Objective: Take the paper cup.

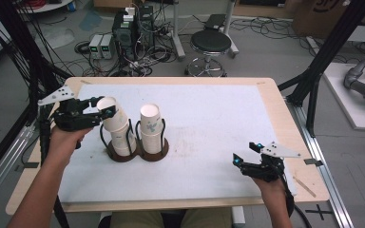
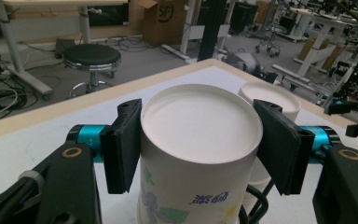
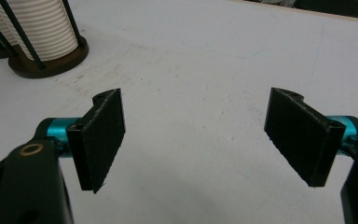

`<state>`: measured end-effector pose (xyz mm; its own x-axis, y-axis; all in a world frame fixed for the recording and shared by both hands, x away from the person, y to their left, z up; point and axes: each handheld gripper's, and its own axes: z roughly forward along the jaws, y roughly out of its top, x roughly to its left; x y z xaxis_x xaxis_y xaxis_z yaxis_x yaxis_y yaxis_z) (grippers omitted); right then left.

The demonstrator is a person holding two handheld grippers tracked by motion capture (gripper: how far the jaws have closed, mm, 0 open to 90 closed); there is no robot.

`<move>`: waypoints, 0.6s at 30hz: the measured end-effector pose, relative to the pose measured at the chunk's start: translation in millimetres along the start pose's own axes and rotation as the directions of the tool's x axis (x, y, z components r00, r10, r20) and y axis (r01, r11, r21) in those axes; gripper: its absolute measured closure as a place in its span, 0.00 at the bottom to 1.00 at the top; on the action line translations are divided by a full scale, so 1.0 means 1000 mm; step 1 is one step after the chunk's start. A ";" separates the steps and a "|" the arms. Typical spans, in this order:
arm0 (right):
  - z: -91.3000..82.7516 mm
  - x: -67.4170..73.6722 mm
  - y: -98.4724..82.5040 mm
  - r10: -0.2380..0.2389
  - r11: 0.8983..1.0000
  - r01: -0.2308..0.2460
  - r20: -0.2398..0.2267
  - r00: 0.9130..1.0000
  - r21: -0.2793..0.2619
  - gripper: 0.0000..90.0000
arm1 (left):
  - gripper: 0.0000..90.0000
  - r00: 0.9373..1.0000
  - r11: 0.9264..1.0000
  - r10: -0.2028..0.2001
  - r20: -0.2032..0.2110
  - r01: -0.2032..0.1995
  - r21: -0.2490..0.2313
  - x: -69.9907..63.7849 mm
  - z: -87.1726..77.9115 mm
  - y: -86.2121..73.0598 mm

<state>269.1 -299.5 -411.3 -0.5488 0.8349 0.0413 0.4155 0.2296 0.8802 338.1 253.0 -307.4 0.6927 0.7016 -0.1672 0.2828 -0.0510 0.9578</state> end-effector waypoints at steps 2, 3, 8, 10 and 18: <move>0.000 0.000 0.000 -0.002 1.000 0.002 -0.002 1.000 -0.001 0.23 | 0.40 1.000 1.000 0.000 0.001 0.000 -0.015 0.001 -0.003 0.006; 0.001 0.000 0.001 -0.003 1.000 0.003 -0.002 1.000 0.000 0.23 | 0.40 1.000 1.000 -0.003 0.001 0.003 -0.021 0.001 -0.005 0.009; 0.004 0.001 0.003 -0.005 1.000 0.005 -0.010 1.000 -0.005 0.23 | 0.40 1.000 0.999 -0.014 0.006 0.015 -0.047 0.003 -0.015 0.018; 0.005 0.002 0.004 -0.006 1.000 0.006 -0.016 1.000 -0.003 0.23 | 0.40 1.000 0.999 -0.012 0.002 0.012 -0.045 0.004 -0.017 0.020; 0.006 0.004 0.007 -0.009 1.000 0.008 -0.011 1.000 -0.012 0.23 | 0.40 0.999 0.998 -0.029 0.014 0.030 -0.062 0.008 -0.028 0.024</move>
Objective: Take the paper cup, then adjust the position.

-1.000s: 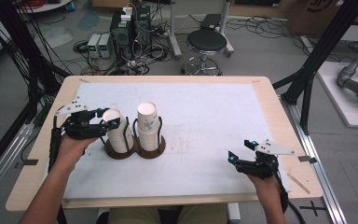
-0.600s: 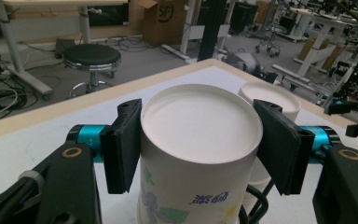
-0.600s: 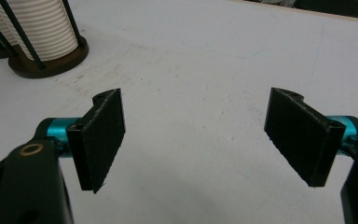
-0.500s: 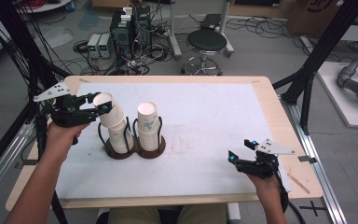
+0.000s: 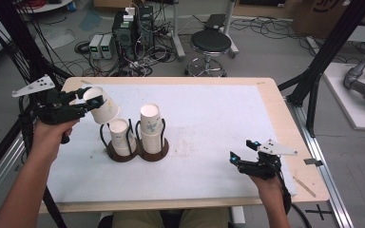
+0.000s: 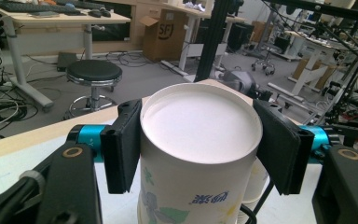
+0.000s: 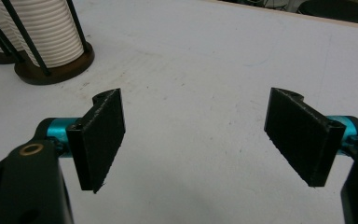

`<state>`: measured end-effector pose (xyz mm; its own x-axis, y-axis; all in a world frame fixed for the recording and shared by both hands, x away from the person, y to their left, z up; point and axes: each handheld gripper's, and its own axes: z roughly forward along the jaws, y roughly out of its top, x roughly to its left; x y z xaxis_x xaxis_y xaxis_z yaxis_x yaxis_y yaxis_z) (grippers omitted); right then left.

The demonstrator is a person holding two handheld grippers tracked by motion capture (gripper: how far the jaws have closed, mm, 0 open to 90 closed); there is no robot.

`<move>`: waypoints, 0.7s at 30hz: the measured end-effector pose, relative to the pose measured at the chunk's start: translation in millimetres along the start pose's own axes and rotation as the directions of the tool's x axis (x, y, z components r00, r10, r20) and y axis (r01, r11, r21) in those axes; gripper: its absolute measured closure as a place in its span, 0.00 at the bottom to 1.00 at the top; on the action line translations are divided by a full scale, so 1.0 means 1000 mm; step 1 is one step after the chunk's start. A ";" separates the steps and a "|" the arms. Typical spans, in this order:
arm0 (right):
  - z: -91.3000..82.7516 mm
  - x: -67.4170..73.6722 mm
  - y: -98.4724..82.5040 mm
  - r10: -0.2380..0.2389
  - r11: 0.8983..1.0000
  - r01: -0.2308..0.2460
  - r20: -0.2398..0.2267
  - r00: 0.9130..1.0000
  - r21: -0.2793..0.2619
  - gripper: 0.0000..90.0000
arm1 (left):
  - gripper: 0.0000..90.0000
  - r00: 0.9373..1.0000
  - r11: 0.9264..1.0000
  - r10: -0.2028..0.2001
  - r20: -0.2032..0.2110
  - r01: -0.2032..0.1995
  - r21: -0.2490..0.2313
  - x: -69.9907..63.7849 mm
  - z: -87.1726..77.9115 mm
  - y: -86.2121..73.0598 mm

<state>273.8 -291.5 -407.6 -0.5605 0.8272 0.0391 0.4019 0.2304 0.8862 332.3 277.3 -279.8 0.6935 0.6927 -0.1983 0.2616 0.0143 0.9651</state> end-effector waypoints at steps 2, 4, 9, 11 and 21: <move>-0.001 0.000 0.000 0.001 1.000 -0.001 0.005 1.000 0.003 0.23 | 0.40 1.000 1.000 -0.001 0.005 0.001 -0.005 0.000 -0.001 0.000; -0.002 -0.001 -0.001 0.005 1.000 -0.005 0.004 1.000 0.003 0.23 | 0.40 1.000 1.000 0.001 0.008 -0.001 -0.005 -0.001 -0.001 0.000; -0.005 -0.002 -0.002 0.006 1.000 -0.006 0.009 1.000 -0.002 0.23 | 0.40 1.000 1.000 0.012 0.021 -0.012 0.000 -0.006 -0.001 0.000; -0.006 -0.003 -0.002 0.015 1.000 -0.015 0.013 1.000 -0.004 0.23 | 0.40 1.000 1.000 0.016 0.024 -0.016 -0.001 -0.007 -0.001 0.000; -0.005 0.000 0.000 0.008 1.000 -0.008 -0.009 1.000 -0.004 0.23 | 0.40 0.997 0.999 0.039 0.063 -0.040 0.010 -0.020 -0.012 -0.001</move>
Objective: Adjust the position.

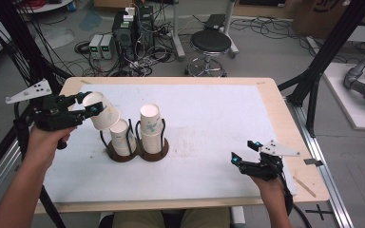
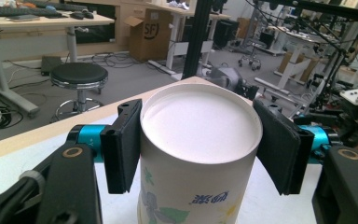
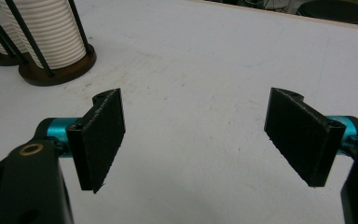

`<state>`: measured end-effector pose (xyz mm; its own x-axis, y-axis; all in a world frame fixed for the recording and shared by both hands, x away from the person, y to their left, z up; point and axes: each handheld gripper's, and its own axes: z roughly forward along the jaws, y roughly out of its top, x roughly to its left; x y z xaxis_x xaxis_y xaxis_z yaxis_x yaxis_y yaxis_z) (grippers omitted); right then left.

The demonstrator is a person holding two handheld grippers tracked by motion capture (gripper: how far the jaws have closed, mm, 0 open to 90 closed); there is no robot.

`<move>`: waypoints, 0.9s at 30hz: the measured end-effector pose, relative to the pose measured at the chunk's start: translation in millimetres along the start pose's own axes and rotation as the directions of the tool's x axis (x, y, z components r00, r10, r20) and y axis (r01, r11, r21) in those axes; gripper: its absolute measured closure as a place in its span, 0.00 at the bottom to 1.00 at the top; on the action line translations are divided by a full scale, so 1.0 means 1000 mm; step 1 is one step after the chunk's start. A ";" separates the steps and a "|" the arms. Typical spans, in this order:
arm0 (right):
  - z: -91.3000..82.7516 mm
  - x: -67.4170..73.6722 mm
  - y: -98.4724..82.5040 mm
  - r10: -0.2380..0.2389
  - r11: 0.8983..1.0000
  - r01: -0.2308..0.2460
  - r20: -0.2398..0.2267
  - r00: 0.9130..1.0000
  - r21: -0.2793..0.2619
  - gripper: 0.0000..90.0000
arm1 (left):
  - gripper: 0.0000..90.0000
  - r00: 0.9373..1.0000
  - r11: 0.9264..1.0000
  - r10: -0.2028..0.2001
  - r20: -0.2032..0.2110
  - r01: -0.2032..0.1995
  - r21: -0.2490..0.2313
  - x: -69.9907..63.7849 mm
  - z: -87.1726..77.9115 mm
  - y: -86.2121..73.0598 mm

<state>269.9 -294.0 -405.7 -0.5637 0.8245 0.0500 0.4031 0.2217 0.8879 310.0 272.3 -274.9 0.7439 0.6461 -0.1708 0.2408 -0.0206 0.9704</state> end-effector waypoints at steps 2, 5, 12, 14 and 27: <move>0.000 0.001 0.001 -0.008 1.000 0.008 -0.013 1.000 -0.006 0.23 | 0.40 1.000 1.000 0.003 0.014 -0.003 -0.002 -0.005 -0.002 -0.001; 0.000 0.004 0.003 -0.013 1.000 0.012 -0.030 0.999 -0.009 0.23 | 0.40 0.999 1.000 0.019 0.036 -0.019 0.008 -0.015 -0.003 -0.004; -0.001 0.014 0.006 -0.035 0.999 0.034 -0.079 0.996 -0.013 0.23 | 0.40 0.992 0.997 0.057 0.110 -0.062 0.036 -0.043 0.001 -0.013; -0.002 0.016 0.007 -0.040 0.999 0.039 -0.092 0.995 -0.014 0.23 | 0.41 0.989 0.997 0.068 0.132 -0.074 0.038 -0.050 0.001 -0.017; 0.001 0.029 0.015 -0.072 0.997 0.070 -0.178 0.981 -0.017 0.23 | 0.41 0.955 0.991 0.099 0.280 -0.120 0.058 -0.089 0.035 -0.028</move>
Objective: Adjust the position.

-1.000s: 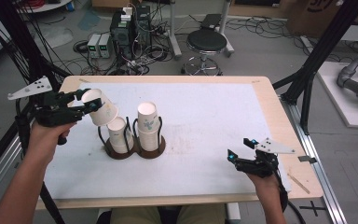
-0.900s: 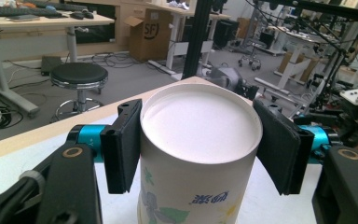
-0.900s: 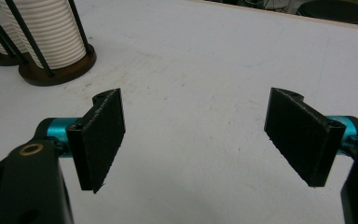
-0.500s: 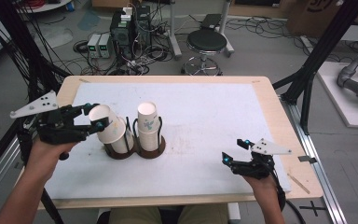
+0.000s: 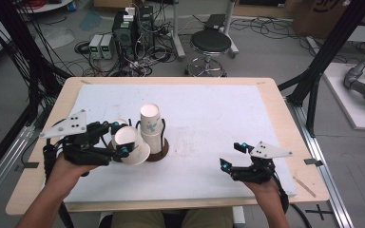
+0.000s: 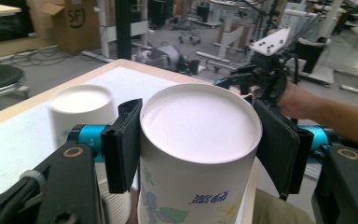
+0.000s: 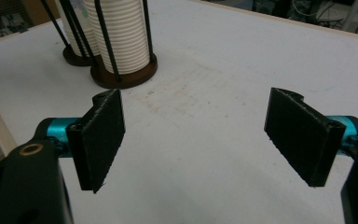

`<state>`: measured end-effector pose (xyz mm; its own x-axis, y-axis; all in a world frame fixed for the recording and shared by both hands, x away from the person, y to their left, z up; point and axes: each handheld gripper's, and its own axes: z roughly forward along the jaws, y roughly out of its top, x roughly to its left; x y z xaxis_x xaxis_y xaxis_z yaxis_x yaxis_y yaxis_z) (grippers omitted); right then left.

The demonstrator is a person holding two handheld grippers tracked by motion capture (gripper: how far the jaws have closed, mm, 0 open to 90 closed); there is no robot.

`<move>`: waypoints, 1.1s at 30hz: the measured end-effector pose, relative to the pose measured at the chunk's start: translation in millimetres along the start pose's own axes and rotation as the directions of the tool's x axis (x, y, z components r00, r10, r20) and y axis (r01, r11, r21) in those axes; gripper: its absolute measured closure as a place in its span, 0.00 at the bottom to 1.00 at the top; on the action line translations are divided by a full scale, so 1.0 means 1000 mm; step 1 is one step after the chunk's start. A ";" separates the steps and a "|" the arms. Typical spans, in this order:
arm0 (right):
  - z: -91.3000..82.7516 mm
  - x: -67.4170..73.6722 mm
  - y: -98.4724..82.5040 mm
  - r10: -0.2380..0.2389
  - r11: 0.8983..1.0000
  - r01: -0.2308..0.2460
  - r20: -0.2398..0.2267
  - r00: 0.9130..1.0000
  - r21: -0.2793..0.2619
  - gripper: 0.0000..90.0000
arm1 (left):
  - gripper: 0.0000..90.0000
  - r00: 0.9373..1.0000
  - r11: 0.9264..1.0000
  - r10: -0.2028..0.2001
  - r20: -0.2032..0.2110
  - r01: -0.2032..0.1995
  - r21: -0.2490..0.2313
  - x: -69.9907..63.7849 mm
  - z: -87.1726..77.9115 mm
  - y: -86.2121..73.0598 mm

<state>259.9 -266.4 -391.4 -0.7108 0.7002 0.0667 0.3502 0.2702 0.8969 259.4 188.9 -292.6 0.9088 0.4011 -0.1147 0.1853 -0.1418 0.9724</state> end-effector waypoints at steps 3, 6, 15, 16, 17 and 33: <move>0.002 0.003 0.003 -0.002 1.000 0.002 -0.037 0.999 -0.009 0.23 | 0.41 0.999 1.000 0.012 0.029 -0.012 0.008 -0.002 0.015 0.002; 0.003 0.006 0.006 -0.017 1.000 0.016 -0.069 0.997 -0.013 0.23 | 0.41 0.998 1.000 0.019 0.053 -0.020 0.010 -0.005 0.030 0.003; 0.005 0.010 0.009 -0.032 0.999 0.030 -0.134 0.990 -0.021 0.23 | 0.41 0.994 0.998 0.033 0.106 -0.038 0.043 -0.007 0.076 0.002; 0.005 0.012 0.011 -0.038 0.999 0.036 -0.149 0.988 -0.020 0.23 | 0.41 0.994 0.998 0.035 0.108 -0.040 0.045 -0.007 0.079 0.001; 0.005 0.012 0.011 -0.038 0.999 0.036 -0.149 0.988 -0.020 0.23 | 0.41 0.993 0.998 0.036 0.111 -0.041 0.046 -0.006 0.084 0.001; 0.029 0.025 0.030 -0.115 0.993 0.105 -0.320 0.940 -0.048 0.23 | 0.41 0.987 0.996 0.037 0.159 -0.049 0.072 -0.003 0.137 -0.011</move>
<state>270.7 -221.9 -375.9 -0.9039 0.4160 0.0998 0.2441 0.3099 0.9189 306.1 65.3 -330.9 0.9629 0.2464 -0.1097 0.1670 -0.2256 0.9598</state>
